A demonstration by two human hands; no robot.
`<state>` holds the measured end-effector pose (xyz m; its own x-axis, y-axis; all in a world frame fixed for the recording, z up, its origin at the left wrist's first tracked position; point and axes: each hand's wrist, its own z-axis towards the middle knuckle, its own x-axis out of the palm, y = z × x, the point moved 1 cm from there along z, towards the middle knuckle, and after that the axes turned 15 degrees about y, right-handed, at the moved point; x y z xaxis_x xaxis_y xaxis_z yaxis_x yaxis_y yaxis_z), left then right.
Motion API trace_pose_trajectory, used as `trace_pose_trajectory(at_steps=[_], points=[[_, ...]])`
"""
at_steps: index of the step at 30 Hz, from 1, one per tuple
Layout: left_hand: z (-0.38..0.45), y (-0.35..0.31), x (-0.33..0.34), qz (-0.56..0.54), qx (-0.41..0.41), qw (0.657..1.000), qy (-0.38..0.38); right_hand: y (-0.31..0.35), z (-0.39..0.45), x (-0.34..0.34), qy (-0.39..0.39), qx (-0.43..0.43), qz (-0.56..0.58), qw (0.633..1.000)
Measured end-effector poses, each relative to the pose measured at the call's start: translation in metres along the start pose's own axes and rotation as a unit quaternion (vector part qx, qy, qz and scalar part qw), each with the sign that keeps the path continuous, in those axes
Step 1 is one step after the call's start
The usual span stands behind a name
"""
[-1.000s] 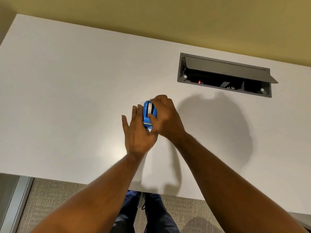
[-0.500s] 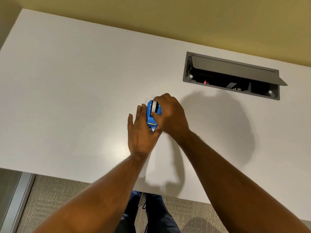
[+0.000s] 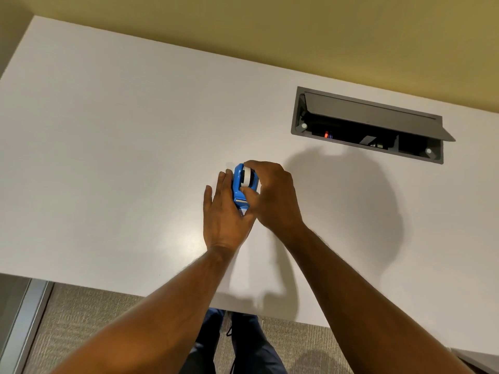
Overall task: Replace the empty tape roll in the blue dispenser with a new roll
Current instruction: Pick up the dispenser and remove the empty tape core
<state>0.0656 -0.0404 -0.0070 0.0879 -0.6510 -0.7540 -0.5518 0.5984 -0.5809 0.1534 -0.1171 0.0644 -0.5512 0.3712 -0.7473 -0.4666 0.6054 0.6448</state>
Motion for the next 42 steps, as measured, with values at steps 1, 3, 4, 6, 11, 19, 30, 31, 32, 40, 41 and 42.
trace_pose_trajectory(at_steps=[1,3,4,6,11,19,30,31,32,40,41,42], points=[[0.0,0.001,0.0,-0.005,0.002,1.0,0.002,0.001,-0.003,0.001,-0.002,0.017,0.007,1.0],[0.0,0.003,-0.001,-0.012,0.012,1.0,0.006,0.001,-0.011,0.001,-0.008,0.048,0.021,0.999],[0.0,0.004,-0.003,-0.02,0.017,1.0,0.009,0.001,-0.015,0.001,-0.011,0.058,0.029,0.998],[-0.001,0.008,-0.004,-0.049,0.027,0.998,0.021,-0.001,-0.025,0.001,-0.009,0.081,0.055,0.995],[-0.02,0.029,-0.01,-0.088,0.079,0.988,0.098,-0.006,-0.054,0.005,0.002,0.119,0.119,0.986],[-0.063,0.02,-0.048,-0.265,0.062,0.96,0.062,0.003,-0.075,0.015,0.019,0.137,0.202,0.97],[-0.08,-0.015,-0.065,-0.326,0.097,0.94,0.04,0.023,-0.084,0.011,0.033,0.092,0.308,0.946],[-0.08,-0.015,-0.066,-0.333,0.09,0.937,0.047,0.024,-0.085,0.011,0.035,0.084,0.305,0.948],[-0.081,-0.015,-0.067,-0.338,0.084,0.936,0.051,0.026,-0.085,0.011,0.037,0.077,0.302,0.949],[-0.08,-0.014,-0.073,-0.354,0.054,0.933,0.039,0.03,-0.087,0.012,0.046,0.096,0.358,0.928],[-0.079,-0.014,-0.072,-0.352,0.053,0.934,0.036,0.03,-0.088,0.012,0.044,0.104,0.373,0.921],[-0.078,-0.013,-0.072,-0.349,0.053,0.935,0.033,0.029,-0.087,0.012,0.042,0.111,0.384,0.916]])
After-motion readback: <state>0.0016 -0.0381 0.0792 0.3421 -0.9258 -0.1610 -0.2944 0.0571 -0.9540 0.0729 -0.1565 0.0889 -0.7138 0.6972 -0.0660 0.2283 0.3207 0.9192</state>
